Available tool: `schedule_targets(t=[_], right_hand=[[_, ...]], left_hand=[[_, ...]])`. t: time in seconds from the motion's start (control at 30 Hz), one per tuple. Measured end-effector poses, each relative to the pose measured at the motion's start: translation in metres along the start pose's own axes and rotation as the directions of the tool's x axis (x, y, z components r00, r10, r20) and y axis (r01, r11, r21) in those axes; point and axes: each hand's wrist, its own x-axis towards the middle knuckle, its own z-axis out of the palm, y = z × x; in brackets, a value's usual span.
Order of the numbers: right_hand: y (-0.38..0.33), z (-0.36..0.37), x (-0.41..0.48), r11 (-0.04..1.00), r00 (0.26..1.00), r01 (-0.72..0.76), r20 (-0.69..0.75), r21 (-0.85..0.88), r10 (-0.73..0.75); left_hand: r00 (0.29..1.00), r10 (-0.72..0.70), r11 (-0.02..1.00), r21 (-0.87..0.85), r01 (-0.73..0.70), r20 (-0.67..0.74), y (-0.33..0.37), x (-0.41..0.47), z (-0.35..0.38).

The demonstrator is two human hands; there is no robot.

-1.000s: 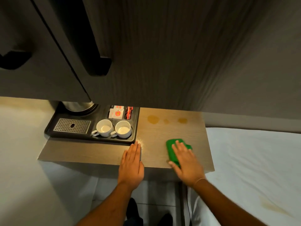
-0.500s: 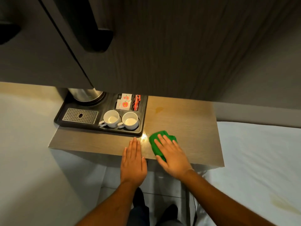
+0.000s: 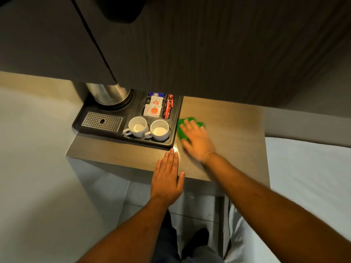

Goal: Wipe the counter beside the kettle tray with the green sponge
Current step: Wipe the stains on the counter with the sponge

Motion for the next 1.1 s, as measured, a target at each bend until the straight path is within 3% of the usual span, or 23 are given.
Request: schedule_targets(t=[0.13, 0.27, 0.47, 0.57, 0.73, 0.9, 1.1], right_hand=[[0.015, 0.034, -0.069, 0.994, 0.994, 0.107, 0.025, 0.010, -0.107], [0.067, 0.034, -0.122, 0.985, 0.987, 0.148, 0.077, -0.089, -0.141], [0.061, -0.025, 0.014, 0.981, 0.980, -0.194, -0.054, -0.022, 0.193], [0.015, -0.017, 0.037, 0.996, 0.996, -0.087, -0.011, 0.004, 0.087], [-0.012, 0.042, -0.065, 0.992, 0.991, 0.126, 0.039, 0.013, -0.126], [-0.011, 0.065, -0.107, 0.989, 0.987, 0.149, 0.056, -0.020, -0.148], [0.000, 0.015, -0.014, 0.998, 0.999, -0.014, -0.032, -0.054, 0.012]], left_hand=[[1.000, 0.008, 1.000, -0.018, -0.008, 0.007, 0.000, -0.001, -0.002], [0.999, 0.020, 0.999, -0.034, -0.019, 0.033, 0.001, 0.000, -0.006], [0.994, -0.013, 1.000, -0.004, 0.013, 0.113, 0.001, 0.004, -0.008], [0.988, -0.001, 1.000, 0.010, -0.001, 0.154, -0.001, 0.004, -0.012], [0.991, -0.032, 0.999, -0.010, 0.033, 0.133, 0.001, 0.005, -0.007], [0.990, -0.078, 0.997, -0.006, 0.079, 0.116, 0.007, 0.003, -0.006], [0.980, -0.114, 0.988, 0.121, 0.095, 0.161, 0.012, 0.004, -0.013]])
